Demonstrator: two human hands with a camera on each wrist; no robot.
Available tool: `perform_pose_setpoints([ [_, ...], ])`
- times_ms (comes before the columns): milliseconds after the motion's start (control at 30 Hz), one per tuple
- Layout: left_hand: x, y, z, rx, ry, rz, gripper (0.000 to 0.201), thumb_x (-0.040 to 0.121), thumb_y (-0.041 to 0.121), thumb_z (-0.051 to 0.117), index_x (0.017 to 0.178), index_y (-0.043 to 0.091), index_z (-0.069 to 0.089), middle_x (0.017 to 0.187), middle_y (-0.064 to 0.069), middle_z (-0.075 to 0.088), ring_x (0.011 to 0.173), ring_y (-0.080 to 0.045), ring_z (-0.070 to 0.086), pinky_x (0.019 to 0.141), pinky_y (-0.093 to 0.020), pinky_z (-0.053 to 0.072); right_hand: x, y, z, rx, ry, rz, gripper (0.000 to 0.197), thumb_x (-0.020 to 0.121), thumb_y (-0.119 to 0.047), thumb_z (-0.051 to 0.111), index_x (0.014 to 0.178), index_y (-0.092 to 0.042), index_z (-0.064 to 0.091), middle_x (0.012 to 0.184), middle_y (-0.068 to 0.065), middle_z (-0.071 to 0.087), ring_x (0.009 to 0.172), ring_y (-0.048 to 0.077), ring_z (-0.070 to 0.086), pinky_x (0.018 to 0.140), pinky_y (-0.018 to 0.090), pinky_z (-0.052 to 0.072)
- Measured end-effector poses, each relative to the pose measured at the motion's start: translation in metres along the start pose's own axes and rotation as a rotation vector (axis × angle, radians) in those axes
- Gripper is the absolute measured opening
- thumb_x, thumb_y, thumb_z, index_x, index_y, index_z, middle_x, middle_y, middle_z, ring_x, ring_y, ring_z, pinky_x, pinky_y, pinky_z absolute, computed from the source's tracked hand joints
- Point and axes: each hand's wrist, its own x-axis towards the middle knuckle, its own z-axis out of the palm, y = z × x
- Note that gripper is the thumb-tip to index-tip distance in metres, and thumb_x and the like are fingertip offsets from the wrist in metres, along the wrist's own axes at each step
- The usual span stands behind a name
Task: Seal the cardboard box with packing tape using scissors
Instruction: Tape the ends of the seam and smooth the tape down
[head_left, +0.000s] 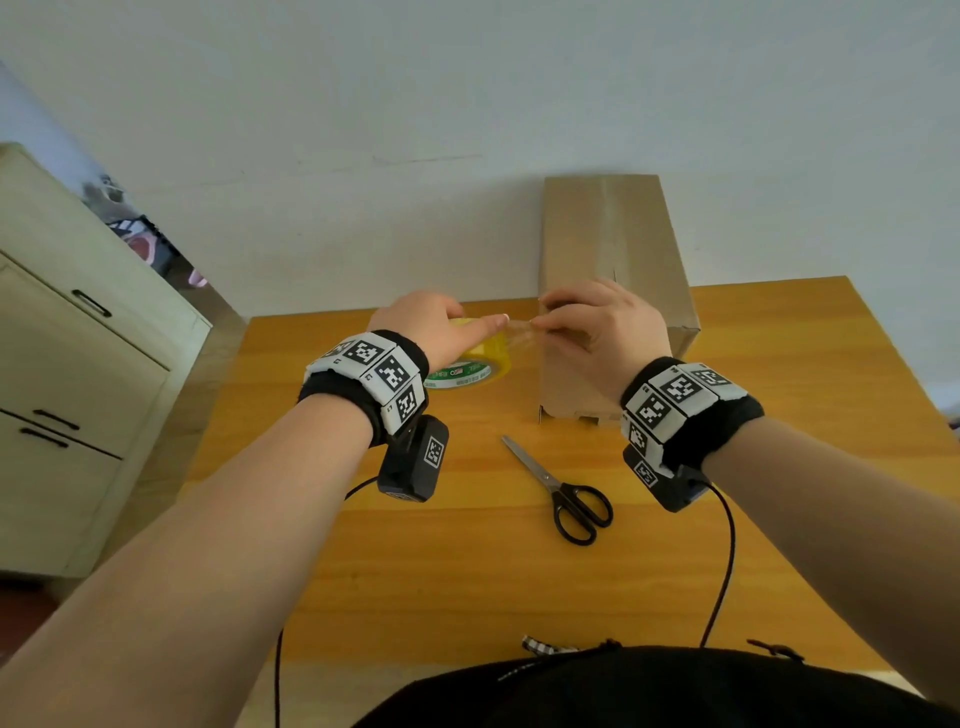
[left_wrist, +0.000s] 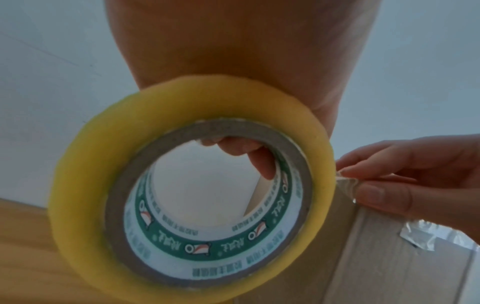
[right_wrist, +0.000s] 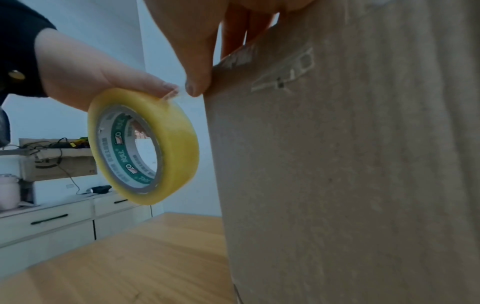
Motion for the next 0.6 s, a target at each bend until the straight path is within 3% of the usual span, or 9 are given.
perform_pose_setpoints([
  [133,-0.005,0.002,-0.001,0.001,0.014,0.003,0.073,0.082,0.073,0.037,0.124,0.017,0.057,0.123,-0.003,0.061,0.108,-0.022,0.058,0.09,-0.037,0.048,0.0,0.001,0.004,-0.01,0.04,-0.008,0.004,0.077,-0.02,0.07,0.079,-0.02,0.074,0.092,-0.002,0.069,0.084,0.022,0.062,0.064,0.028,0.047],
  [333,-0.01,0.003,0.0,-0.041,0.019,0.004,0.07,0.084,0.069,0.039,0.124,0.014,0.057,0.122,-0.005,0.062,0.108,-0.023,0.058,0.088,-0.036,0.047,0.001,0.0,0.002,0.0,0.016,0.024,0.007,0.081,-0.022,0.068,0.085,-0.021,0.074,0.097,-0.002,0.069,0.089,0.022,0.061,0.068,0.028,0.046],
  [433,-0.009,0.0,0.002,-0.076,0.004,0.022,0.072,0.082,0.071,0.039,0.125,0.015,0.057,0.123,-0.004,0.061,0.108,-0.023,0.058,0.087,-0.036,0.047,0.003,-0.006,-0.001,-0.025,-0.037,0.02,0.012,0.083,-0.019,0.065,0.093,-0.018,0.072,0.101,0.0,0.068,0.092,0.023,0.06,0.074,0.032,0.047],
  [533,-0.006,-0.005,0.002,-0.141,-0.034,0.032,0.074,0.082,0.07,0.039,0.128,0.014,0.054,0.127,-0.006,0.059,0.113,-0.025,0.055,0.094,-0.037,0.044,0.003,-0.012,-0.001,-0.077,-0.088,0.077,0.028,0.087,-0.016,0.059,0.114,-0.018,0.064,0.113,0.004,0.065,0.105,0.025,0.057,0.088,0.042,0.048],
  [600,-0.005,-0.009,0.002,-0.17,-0.049,0.036,0.07,0.083,0.067,0.041,0.128,0.015,0.053,0.125,-0.006,0.058,0.114,-0.026,0.054,0.098,-0.04,0.043,-0.003,-0.017,0.0,-0.147,-0.019,0.097,0.031,0.085,-0.016,0.057,0.116,-0.018,0.062,0.114,0.005,0.063,0.107,0.027,0.056,0.091,0.043,0.046],
])
